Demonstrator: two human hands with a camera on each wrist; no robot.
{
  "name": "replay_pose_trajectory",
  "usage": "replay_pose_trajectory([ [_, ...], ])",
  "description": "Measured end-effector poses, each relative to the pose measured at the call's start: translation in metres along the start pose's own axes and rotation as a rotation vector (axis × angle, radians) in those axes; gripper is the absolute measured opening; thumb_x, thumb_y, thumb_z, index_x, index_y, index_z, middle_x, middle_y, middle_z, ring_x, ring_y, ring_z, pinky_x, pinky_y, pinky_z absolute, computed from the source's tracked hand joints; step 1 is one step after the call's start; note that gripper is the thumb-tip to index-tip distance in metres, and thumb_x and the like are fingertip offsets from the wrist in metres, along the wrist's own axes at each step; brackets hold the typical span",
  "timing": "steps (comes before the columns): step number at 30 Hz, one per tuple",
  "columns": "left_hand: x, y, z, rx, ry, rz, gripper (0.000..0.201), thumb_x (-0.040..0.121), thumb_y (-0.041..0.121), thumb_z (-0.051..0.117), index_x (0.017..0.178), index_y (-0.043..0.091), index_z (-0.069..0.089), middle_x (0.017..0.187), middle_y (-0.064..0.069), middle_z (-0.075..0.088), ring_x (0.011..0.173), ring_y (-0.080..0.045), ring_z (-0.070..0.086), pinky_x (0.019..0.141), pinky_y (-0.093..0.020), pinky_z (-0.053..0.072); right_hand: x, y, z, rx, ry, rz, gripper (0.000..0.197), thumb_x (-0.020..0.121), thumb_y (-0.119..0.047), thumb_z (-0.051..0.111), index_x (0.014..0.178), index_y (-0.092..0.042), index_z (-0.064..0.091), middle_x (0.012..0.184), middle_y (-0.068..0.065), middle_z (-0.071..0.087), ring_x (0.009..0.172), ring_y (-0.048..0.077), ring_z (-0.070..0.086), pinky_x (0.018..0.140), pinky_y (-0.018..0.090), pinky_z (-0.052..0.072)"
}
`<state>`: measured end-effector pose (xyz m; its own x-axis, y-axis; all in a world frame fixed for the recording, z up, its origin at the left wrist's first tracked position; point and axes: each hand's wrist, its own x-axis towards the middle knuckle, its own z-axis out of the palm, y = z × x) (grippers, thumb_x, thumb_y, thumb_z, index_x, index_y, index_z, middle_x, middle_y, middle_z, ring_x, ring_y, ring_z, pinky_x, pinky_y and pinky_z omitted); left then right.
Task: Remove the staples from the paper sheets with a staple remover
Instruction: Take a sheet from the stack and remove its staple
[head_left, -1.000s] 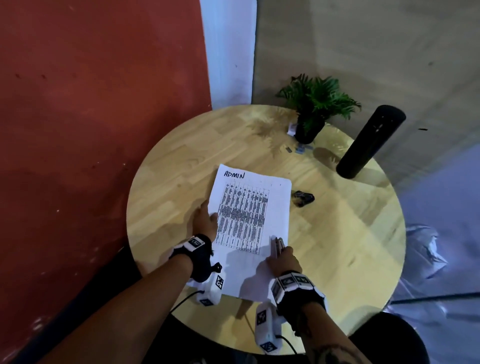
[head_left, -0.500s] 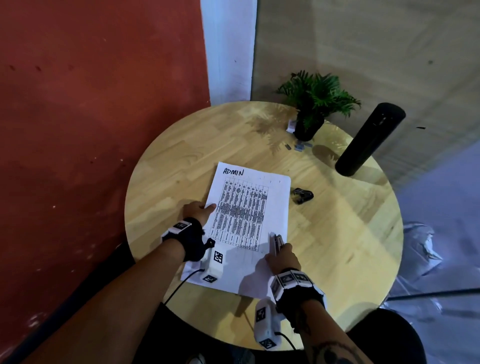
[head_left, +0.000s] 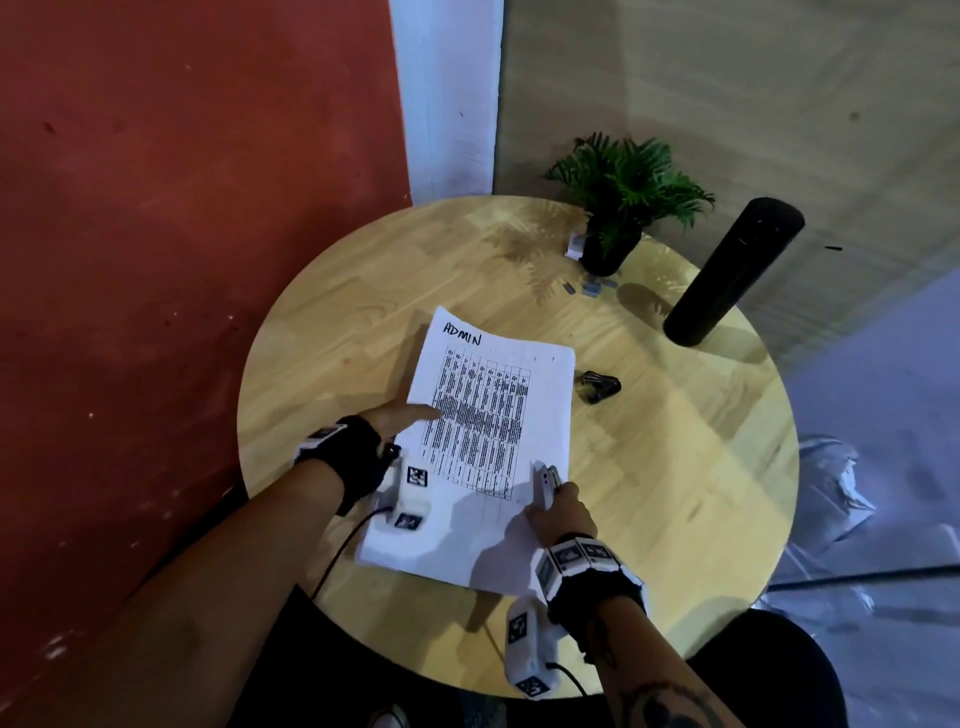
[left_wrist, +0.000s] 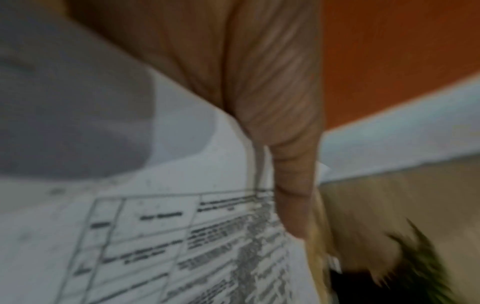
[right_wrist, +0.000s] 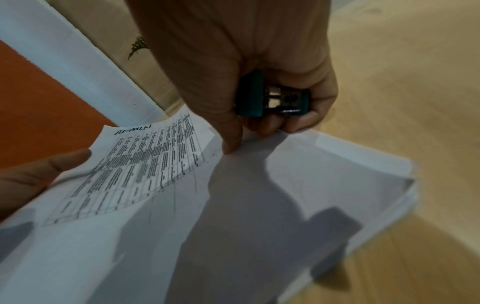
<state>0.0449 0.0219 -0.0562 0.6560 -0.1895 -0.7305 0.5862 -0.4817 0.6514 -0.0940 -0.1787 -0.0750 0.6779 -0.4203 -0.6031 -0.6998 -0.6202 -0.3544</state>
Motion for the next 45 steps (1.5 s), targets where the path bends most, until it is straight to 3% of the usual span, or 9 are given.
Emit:
replay_pose_trajectory([
  [9, 0.010, -0.028, -0.004, -0.109, -0.093, -0.151, 0.101, 0.055, 0.063, 0.080, 0.138, 0.018, 0.046, 0.146, 0.004, 0.036, 0.137, -0.023, 0.033, 0.102, -0.030, 0.028, 0.001, 0.000, -0.001, 0.000, -0.002, 0.011, 0.046, 0.091, -0.028, 0.054, 0.125, -0.004, 0.035, 0.125, 0.016, 0.056, 0.114, 0.031, 0.056, 0.087, 0.031, 0.042],
  [15, -0.025, -0.006, 0.018, -0.073, 0.042, 0.165, 0.080, 0.089, 0.009, 0.062, 0.150, 0.008, 0.011, 0.152, 0.000, 0.023, 0.143, -0.020, 0.018, 0.110, -0.026, 0.019, 0.000, 0.002, -0.005, 0.070, -0.033, 0.006, 0.049, 0.092, -0.028, 0.052, 0.130, -0.003, 0.035, 0.128, 0.016, 0.053, 0.115, 0.031, 0.054, 0.088, 0.032, 0.042],
  [18, -0.052, -0.004, 0.024, -0.183, 0.144, 0.310, 0.064, 0.091, 0.001, 0.056, 0.145, 0.010, 0.024, 0.142, -0.001, 0.035, 0.136, -0.015, 0.028, 0.101, -0.021, 0.024, -0.004, 0.008, -0.022, 0.279, 0.055, -0.058, 0.050, 0.089, -0.033, 0.053, 0.129, -0.005, 0.045, 0.127, 0.016, 0.054, 0.111, 0.032, 0.055, 0.093, 0.037, 0.043],
  [20, -0.067, -0.003, 0.019, -0.242, 0.073, 0.359, 0.056, 0.090, 0.010, 0.061, 0.139, 0.012, 0.035, 0.140, -0.001, 0.042, 0.136, -0.016, 0.033, 0.109, -0.028, 0.022, -0.011, 0.009, -0.041, 0.686, 0.216, -0.093, 0.047, 0.068, -0.046, 0.062, 0.100, -0.012, 0.058, 0.105, 0.017, 0.061, 0.089, 0.031, 0.059, 0.084, 0.047, 0.049],
  [23, -0.096, 0.007, 0.007, -0.298, -0.057, 0.435, 0.078, 0.061, 0.050, 0.081, 0.127, 0.020, 0.050, 0.126, 0.010, 0.057, 0.119, -0.005, 0.051, 0.104, -0.028, 0.035, -0.028, 0.000, -0.078, 1.106, 0.229, -0.186, 0.037, 0.082, -0.029, 0.065, 0.115, -0.018, 0.051, 0.102, 0.008, 0.059, 0.072, 0.020, 0.052, 0.060, 0.028, 0.047],
  [29, -0.147, 0.034, 0.003, -0.327, 0.016, 0.658, 0.107, 0.049, 0.068, 0.077, 0.136, 0.016, 0.044, 0.131, 0.006, 0.056, 0.120, -0.007, 0.052, 0.107, -0.031, 0.036, -0.079, -0.025, -0.146, 1.096, 0.347, -0.559, 0.031, 0.083, -0.014, 0.059, 0.113, -0.016, 0.057, 0.092, -0.006, 0.064, 0.063, -0.002, 0.054, 0.054, 0.017, 0.040],
  [35, -0.178, 0.040, 0.011, -0.317, 0.045, 0.747, 0.046, 0.089, 0.035, 0.061, 0.130, 0.023, 0.046, 0.129, 0.009, 0.052, 0.124, -0.011, 0.046, 0.105, -0.029, 0.030, -0.119, -0.028, -0.163, 1.150, 0.345, -0.738, 0.030, 0.075, 0.008, 0.065, 0.086, -0.020, 0.059, 0.059, -0.018, 0.060, 0.051, -0.004, 0.048, 0.048, 0.011, 0.039],
  [39, -0.190, 0.040, 0.019, -0.279, 0.096, 0.830, 0.026, 0.090, 0.031, 0.062, 0.114, 0.029, 0.054, 0.113, 0.016, 0.063, 0.112, -0.004, 0.055, 0.103, -0.029, 0.037, -0.130, -0.035, -0.162, 0.984, 0.685, -0.730, 0.016, 0.081, -0.013, 0.068, 0.074, -0.021, 0.056, 0.057, -0.015, 0.053, 0.054, -0.003, 0.046, 0.059, 0.023, 0.037],
  [45, -0.215, 0.055, 0.020, -0.433, 0.256, 1.073, 0.016, 0.092, 0.005, 0.052, 0.100, 0.008, 0.065, 0.085, 0.014, 0.074, 0.082, 0.001, 0.066, 0.073, -0.016, 0.050, -0.124, -0.033, -0.110, 0.865, 0.873, -0.574, 0.013, 0.073, -0.034, 0.053, 0.075, -0.022, 0.053, 0.064, 0.012, 0.062, 0.065, 0.035, 0.063, 0.066, 0.045, 0.052],
])
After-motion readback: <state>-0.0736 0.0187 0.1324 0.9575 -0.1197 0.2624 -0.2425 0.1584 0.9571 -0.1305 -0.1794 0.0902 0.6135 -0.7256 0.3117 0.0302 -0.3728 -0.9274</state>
